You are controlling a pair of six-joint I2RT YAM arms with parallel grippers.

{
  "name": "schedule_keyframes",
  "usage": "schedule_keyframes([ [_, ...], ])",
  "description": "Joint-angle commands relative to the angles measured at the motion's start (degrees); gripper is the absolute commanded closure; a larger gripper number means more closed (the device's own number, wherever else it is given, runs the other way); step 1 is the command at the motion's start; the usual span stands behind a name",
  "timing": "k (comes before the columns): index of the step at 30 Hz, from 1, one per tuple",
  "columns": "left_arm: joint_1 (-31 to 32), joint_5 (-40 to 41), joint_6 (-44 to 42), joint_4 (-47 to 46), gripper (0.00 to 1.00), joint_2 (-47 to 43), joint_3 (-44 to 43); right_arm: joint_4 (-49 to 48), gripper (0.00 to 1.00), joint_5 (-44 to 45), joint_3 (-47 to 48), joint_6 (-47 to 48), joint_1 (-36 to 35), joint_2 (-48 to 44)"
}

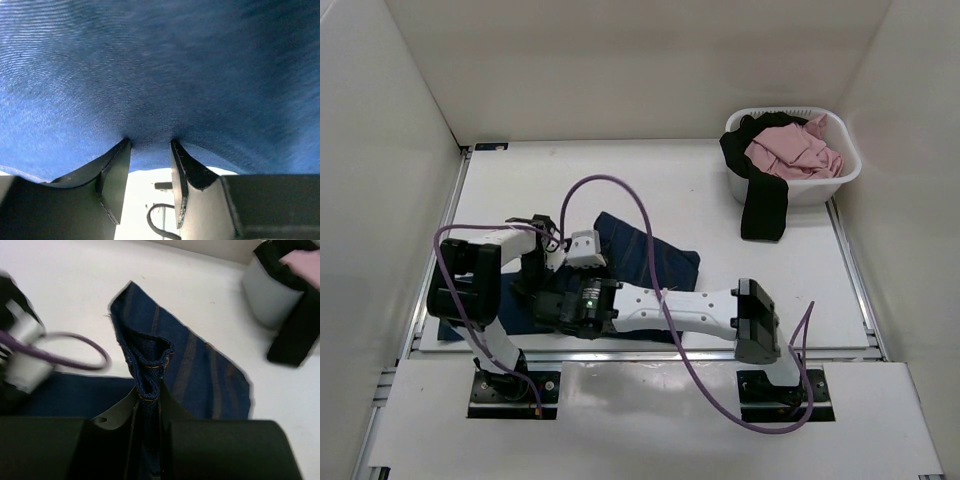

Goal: Fold and stack the trousers
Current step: Fold the trousers

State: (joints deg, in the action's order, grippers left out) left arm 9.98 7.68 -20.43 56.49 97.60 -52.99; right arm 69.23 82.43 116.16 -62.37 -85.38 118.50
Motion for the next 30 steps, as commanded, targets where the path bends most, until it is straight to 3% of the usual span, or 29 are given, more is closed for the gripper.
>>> schedule_keyframes([
  [1, -2.67, 6.82, 3.37, -7.01, 0.52, 2.24, -0.97, -34.06, 1.00, 0.17, -14.23, 27.54, -0.13, -10.17],
  [2, -3.64, 5.78, 3.37, -7.01, 0.52, 2.94, -1.67, -42.25, 1.00, -3.04, -19.69, 27.65, -0.13, -11.87],
  [4, -5.14, 4.80, 3.90, -7.01, 0.52, 3.47, -2.20, -49.09, 1.00, -6.13, -25.26, 31.34, -0.13, -12.94],
  [7, -5.14, 4.80, 3.90, -7.62, 0.52, 4.86, -2.20, -50.67, 1.00, -10.96, -23.87, 34.49, 0.48, -11.54],
  [12, -5.14, 3.66, 3.90, -8.15, 0.52, 7.43, -2.20, -63.42, 1.00, -24.59, -23.79, 42.23, 1.00, -10.92],
  [17, -5.14, 3.13, 3.90, -8.15, 0.52, 7.43, -2.20, -59.39, 1.00, -28.11, -15.19, 39.70, 3.21, -3.72],
  [24, -5.67, 3.65, 3.90, -8.15, 0.52, 8.57, -2.73, -61.22, 1.00, -37.42, -9.46, 42.50, 3.82, 2.26],
  [30, -7.42, 6.46, 3.38, -8.68, 0.52, 8.57, -4.39, -62.02, 1.00, -56.54, -11.57, 41.79, 7.50, 4.72],
])
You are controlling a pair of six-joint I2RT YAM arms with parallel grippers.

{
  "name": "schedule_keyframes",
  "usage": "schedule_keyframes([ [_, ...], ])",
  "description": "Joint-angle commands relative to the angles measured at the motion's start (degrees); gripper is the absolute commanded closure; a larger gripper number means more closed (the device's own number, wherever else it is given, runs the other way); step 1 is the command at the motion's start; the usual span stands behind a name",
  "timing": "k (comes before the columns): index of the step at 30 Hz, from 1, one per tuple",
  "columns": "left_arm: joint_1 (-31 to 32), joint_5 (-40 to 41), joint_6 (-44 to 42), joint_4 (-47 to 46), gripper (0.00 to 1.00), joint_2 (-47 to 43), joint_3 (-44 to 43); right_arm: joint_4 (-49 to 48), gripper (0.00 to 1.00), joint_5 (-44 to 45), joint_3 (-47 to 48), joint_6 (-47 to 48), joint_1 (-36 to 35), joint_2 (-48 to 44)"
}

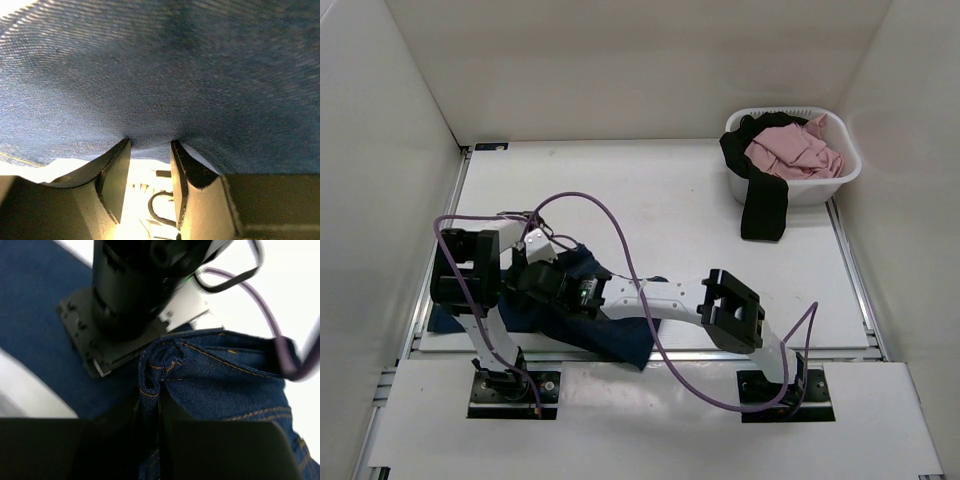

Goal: Fold and stack the trousers
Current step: Fold the trousers

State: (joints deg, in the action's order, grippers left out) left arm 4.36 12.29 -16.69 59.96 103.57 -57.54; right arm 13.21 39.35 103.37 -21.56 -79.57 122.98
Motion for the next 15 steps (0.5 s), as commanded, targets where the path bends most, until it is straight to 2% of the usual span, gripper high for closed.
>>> schedule_keyframes([
  [1, -2.51, 1.86, -0.36, -12.15, 0.52, 2.60, -0.38, -6.53, 1.00, -16.73, 0.70, 1.78, 2.31, 0.85],
  [5, -6.11, 1.86, -1.59, -12.15, 0.51, 3.13, -3.63, -5.05, 1.00, -32.18, 2.17, 6.08, 2.84, 3.22],
  [6, -6.81, 2.38, -2.20, -12.15, 0.49, 3.65, -4.24, -4.34, 0.97, -34.24, 4.01, 7.57, 2.84, 4.36],
  [7, -6.82, 2.99, -2.73, -11.54, 0.49, 3.66, -5.29, -1.99, 0.87, -36.26, 5.33, 8.63, 2.84, 5.07],
  [8, -6.82, 3.00, -2.74, -11.54, 0.47, 3.66, -5.83, -0.14, 0.45, -38.19, 7.18, 9.77, 2.84, 5.86],
  [9, -7.43, 3.00, -2.74, -11.01, 0.47, 3.66, -6.44, 2.32, 0.32, -39.95, 11.54, 11.35, 2.84, 7.26],
  [11, -7.96, 3.00, -3.26, -10.31, 0.46, 3.66, -8.02, 8.63, 0.26, -39.97, 14.48, 12.32, 2.84, 7.80],
  [15, -10.33, 3.00, -4.31, -8.20, 0.42, 0.77, -11.53, 10.86, 0.13, -41.55, 12.21, 13.39, 2.84, -0.07],
])
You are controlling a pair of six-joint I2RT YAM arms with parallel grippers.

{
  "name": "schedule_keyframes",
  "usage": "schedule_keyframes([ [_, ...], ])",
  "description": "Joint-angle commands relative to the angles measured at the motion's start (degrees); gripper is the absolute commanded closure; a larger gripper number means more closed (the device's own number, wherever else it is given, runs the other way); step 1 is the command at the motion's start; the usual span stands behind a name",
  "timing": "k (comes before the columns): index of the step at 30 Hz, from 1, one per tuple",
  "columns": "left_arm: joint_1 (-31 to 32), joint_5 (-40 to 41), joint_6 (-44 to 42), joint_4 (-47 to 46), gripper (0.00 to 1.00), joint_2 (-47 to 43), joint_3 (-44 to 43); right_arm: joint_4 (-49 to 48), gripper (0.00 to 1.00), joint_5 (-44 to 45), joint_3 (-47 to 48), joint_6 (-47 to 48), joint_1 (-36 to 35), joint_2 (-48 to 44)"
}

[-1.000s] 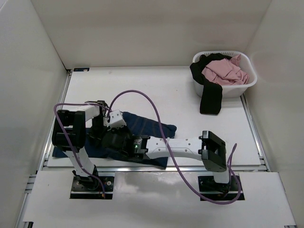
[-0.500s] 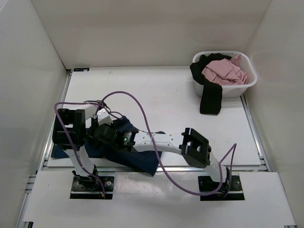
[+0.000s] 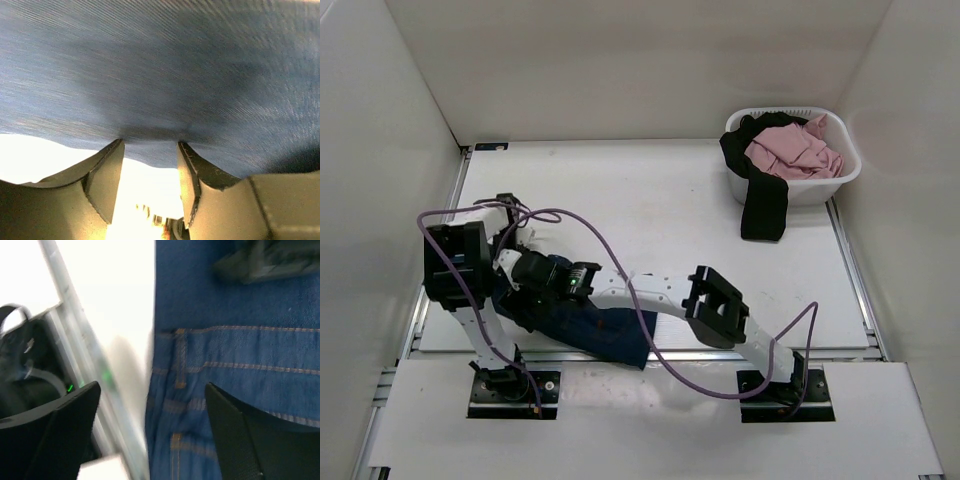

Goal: Fold and stack the trousers
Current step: Fold the trousers

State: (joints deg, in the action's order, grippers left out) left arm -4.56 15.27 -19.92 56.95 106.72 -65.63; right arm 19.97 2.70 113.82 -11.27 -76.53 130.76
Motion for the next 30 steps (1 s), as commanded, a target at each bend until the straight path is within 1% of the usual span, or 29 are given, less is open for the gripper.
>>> schedule_keyframes([
  [1, -1.42, 0.03, -1.61, -4.22, 0.41, -3.26, -4.33, 4.12, 0.10, -3.77, 0.97, 3.09, -0.20, -9.98],
  [4, -1.95, 0.55, -2.22, -2.29, 0.40, -7.48, -8.19, 4.90, 0.05, 1.24, -3.86, 0.73, 0.86, -19.03],
  [5, -1.95, 0.55, -2.23, -1.67, 0.40, -9.32, -9.33, 5.52, 0.05, 6.82, -5.09, -2.67, 2.69, -21.31],
  [6, -1.95, 0.55, -2.23, -0.97, 0.39, -10.03, -11.43, 7.61, 0.05, 9.32, -6.58, -4.88, 3.75, -25.69],
  [7, -1.42, 0.55, -2.83, -0.18, 0.39, -10.73, -12.50, 8.94, 0.06, 10.91, -10.77, -10.04, 6.72, -27.90],
  [8, -0.64, -1.80, -3.62, 1.48, 0.39, -11.44, -13.47, 10.25, 0.10, 10.92, -13.77, -12.70, 8.57, -29.93],
  [9, -0.02, -3.47, -4.15, 2.28, 0.39, -12.84, -14.87, 11.05, 0.15, 9.10, -17.63, -15.16, 10.42, -34.30],
  [10, 0.86, -5.49, -4.16, 3.07, 0.39, -13.55, -15.40, 10.36, 0.24, 7.42, -27.41, -19.80, 14.01, -36.52],
  [11, 1.82, -7.95, -5.12, 3.95, 0.39, -14.07, -15.41, 9.14, 0.31, 4.97, -32.82, -21.85, 15.87, -38.72],
  [12, 4.18, -12.58, -5.65, 5.27, 0.39, -14.69, -15.41, 5.82, 0.36, 1.73, -37.74, -23.43, 17.80, -42.65],
  [13, 5.51, -14.63, -5.65, 5.28, 0.39, -14.69, -15.41, 4.13, 0.50, -1.26, -42.06, -24.67, 21.13, -44.43],
  [14, 6.83, -16.39, -6.18, 5.97, 0.39, -14.70, -14.71, 2.64, 0.61, -4.43, -48.80, -25.29, 22.20, -47.93],
  [15, 9.54, -19.80, -6.18, 5.98, 0.39, -14.70, -12.71, 1.14, 0.71, -5.41, -51.48, -24.60, 23.09, -49.45],
  [16, 10.87, -21.49, -6.79, 5.98, 0.40, -14.70, -11.47, -1.22, 0.85, -6.82, -53.33, -23.98, 24.40, -51.55],
  [17, 13.32, -24.29, -6.80, 5.98, 0.42, -14.09, -10.32, -2.12, 0.90, -11.09, -55.53, -22.32, 25.02, -51.57],
  [18, 14.48, -25.19, -6.80, 5.98, 0.42, -14.08, -7.61, -2.73, 0.94, -13.40, -55.55, -21.18, 25.03, -51.57],
  [20, 16.41, -25.20, -6.80, 2.92, 0.42, -14.08, -4.35, -3.35, 1.00, -17.01, -56.07, -18.02, 25.03, -50.61],
  [21, 16.94, -22.50, -5.93, 1.60, 0.44, -13.47, -2.77, -3.35, 1.00, -18.68, -56.08, -17.30, 25.03, -49.82],
  [23, 16.95, -19.94, -4.52, -1.82, 0.45, -12.24, 0.93, -3.35, 1.00, -18.17, -55.55, -17.30, 24.41, -46.57],
  [25, 16.95, -15.11, -2.76, -3.85, 0.45, -11.10, 3.47, -4.66, 1.00, -16.25, -55.55, -19.40, 25.90, -43.68],
  [26, 16.95, -13.18, -2.75, -5.08, 0.45, -10.40, 4.36, -5.72, 1.00, -15.02, -55.55, -20.36, 26.78, -42.70],
  [27, 16.95, -11.33, -2.14, -7.70, 0.45, -10.39, 5.24, -6.42, 1.00, -13.96, -56.07, -22.72, 29.14, -41.56],
  [28, 16.95, -7.83, -1.62, -8.77, 0.45, -9.78, 6.03, -6.43, 1.00, -11.08, -56.08, -24.05, 30.64, -38.77],
  [29, 16.95, -6.58, -1.61, -9.48, 0.45, -9.08, 6.56, -7.74, 1.00, -11.05, -56.08, -24.85, 32.31, -37.08],
  [30, 16.95, -5.70, -1.61, -10.10, 0.45, -9.07, 6.56, -9.14, 1.00, -11.83, -56.08, -25.38, 35.54, -35.41],
])
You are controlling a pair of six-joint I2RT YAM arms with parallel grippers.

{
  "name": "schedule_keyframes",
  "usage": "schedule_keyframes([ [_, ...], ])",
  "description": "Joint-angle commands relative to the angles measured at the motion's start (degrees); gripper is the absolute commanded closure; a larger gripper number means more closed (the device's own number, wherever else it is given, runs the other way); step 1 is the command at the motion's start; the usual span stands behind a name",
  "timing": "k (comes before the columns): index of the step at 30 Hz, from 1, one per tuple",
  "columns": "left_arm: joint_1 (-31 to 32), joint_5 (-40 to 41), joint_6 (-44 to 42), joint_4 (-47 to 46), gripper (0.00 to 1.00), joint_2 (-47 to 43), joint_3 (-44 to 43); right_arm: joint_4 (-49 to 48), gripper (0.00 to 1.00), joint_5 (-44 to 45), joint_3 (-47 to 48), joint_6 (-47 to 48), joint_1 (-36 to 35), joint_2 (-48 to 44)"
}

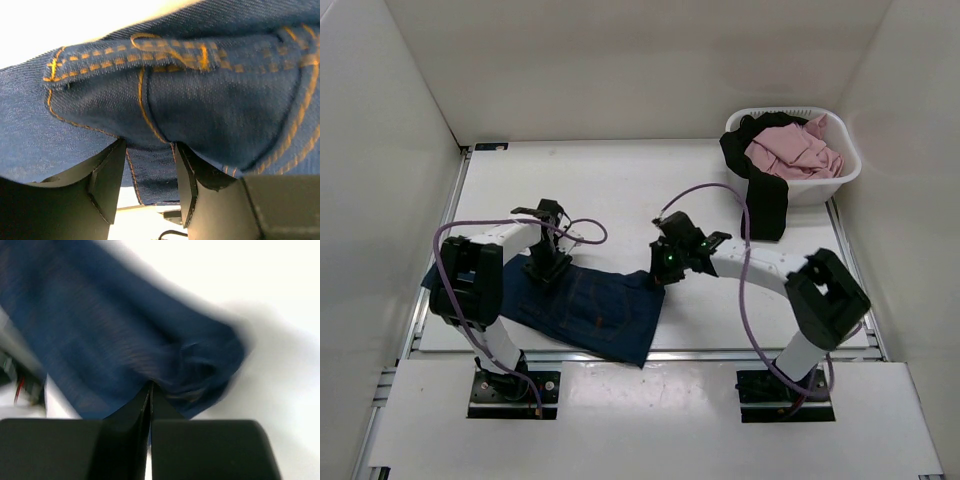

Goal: Fold and stack the trousers
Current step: Fold the trousers

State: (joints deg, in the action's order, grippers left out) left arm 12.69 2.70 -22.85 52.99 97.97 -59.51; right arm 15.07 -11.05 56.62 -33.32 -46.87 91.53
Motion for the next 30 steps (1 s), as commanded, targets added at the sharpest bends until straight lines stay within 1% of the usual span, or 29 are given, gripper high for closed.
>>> schedule_keyframes([
  [1, -0.30, 8.36, 2.01, -7.19, 0.45, 0.46, 0.97, -5.83, 1.00, 1.13, 1.12, -4.03, 7.39, 7.23],
  [2, -0.30, 8.37, 2.72, -7.20, 0.45, 1.25, 0.97, -8.63, 1.00, -1.58, 1.65, -4.03, 8.63, 9.18],
  [3, -0.30, 8.37, 2.72, -7.81, 0.45, 1.25, 0.97, -8.65, 1.00, -2.74, 2.96, -4.03, 10.81, 11.20],
  [4, -0.30, 8.37, 3.33, -7.82, 0.44, 1.95, 0.97, -8.13, 1.00, -3.97, 7.32, -2.64, 11.62, 15.39],
  [5, -0.30, 8.37, 3.34, -8.34, 0.44, 2.65, 0.97, -6.30, 1.00, -4.76, 9.80, -1.58, 12.15, 17.26],
  [7, -0.30, 8.37, 3.86, -8.34, 0.44, 3.18, 1.50, -4.01, 1.00, -3.81, 14.11, 0.87, 12.77, 21.21],
  [8, -0.30, 9.07, 3.87, -8.87, 0.44, 3.19, 2.19, -2.69, 1.00, -3.28, 17.09, 0.89, 14.16, 22.11],
  [9, -0.30, 9.86, 3.87, -8.87, 0.42, 3.19, 2.20, -2.68, 1.00, -3.28, 18.16, 0.89, 14.87, 23.42],
  [13, -0.30, 13.64, 4.92, -10.01, 0.42, 3.19, 2.90, -0.75, 1.00, -1.97, 19.49, 1.59, 19.44, 23.44],
  [16, -0.30, 14.53, 5.45, -10.01, 0.41, 2.57, 2.38, 1.71, 1.00, -0.65, 18.36, 3.43, 22.70, 19.23],
  [17, -0.30, 15.05, 5.97, -10.01, 0.41, 2.57, 2.38, 2.50, 1.00, -0.64, 18.35, 5.53, 23.40, 17.82],
  [18, -0.30, 15.05, 5.98, -10.01, 0.41, 2.05, 1.68, 3.55, 0.98, 0.06, 17.57, 6.85, 23.41, 14.76],
  [20, -0.30, 15.05, 5.98, -10.01, 0.41, 2.05, 1.06, 6.45, 0.80, 0.67, 15.28, 8.53, 22.79, 11.15],
  [21, -0.30, 15.05, 5.98, -9.49, 0.41, 1.44, 0.28, 6.98, 0.69, 0.68, 13.88, 8.54, 22.01, 7.39],
  [22, -0.30, 14.53, 5.98, -8.96, 0.41, 0.82, -0.60, 6.12, 0.46, -3.59, 11.95, 8.54, 22.00, 5.52],
  [23, -0.30, 14.53, 5.98, -8.96, 0.41, 0.82, -0.61, 4.63, 0.37, -7.11, 6.54, 6.45, 21.48, 2.11],
  [24, -0.30, 14.01, 6.50, -8.44, 0.41, 0.21, -1.39, 2.09, 0.31, -11.58, 3.27, 4.86, 21.47, 0.69],
  [25, -0.30, 14.00, 6.50, -8.43, 0.41, 0.20, -1.40, -4.37, 0.22, -16.24, -0.07, 2.84, 20.69, -0.29],
  [26, -0.30, 14.00, 6.50, -7.82, 0.41, 0.20, -2.10, -7.74, 0.18, -24.29, -3.15, 0.91, 20.07, -0.82],
  [27, -0.30, 14.00, 6.50, -7.82, 0.41, 0.20, -2.11, -10.04, 0.10, -25.94, -7.19, -1.11, 19.11, -0.82],
  [28, -0.30, 14.00, 6.50, -7.82, 0.41, 0.20, -2.11, -9.54, 0.08, -25.26, -7.92, -1.13, 16.49, -0.82],
  [30, -0.30, 13.47, 6.50, -7.82, 0.41, 0.20, -2.63, -10.40, 0.05, -23.84, -7.93, -1.92, 13.75, 1.72],
])
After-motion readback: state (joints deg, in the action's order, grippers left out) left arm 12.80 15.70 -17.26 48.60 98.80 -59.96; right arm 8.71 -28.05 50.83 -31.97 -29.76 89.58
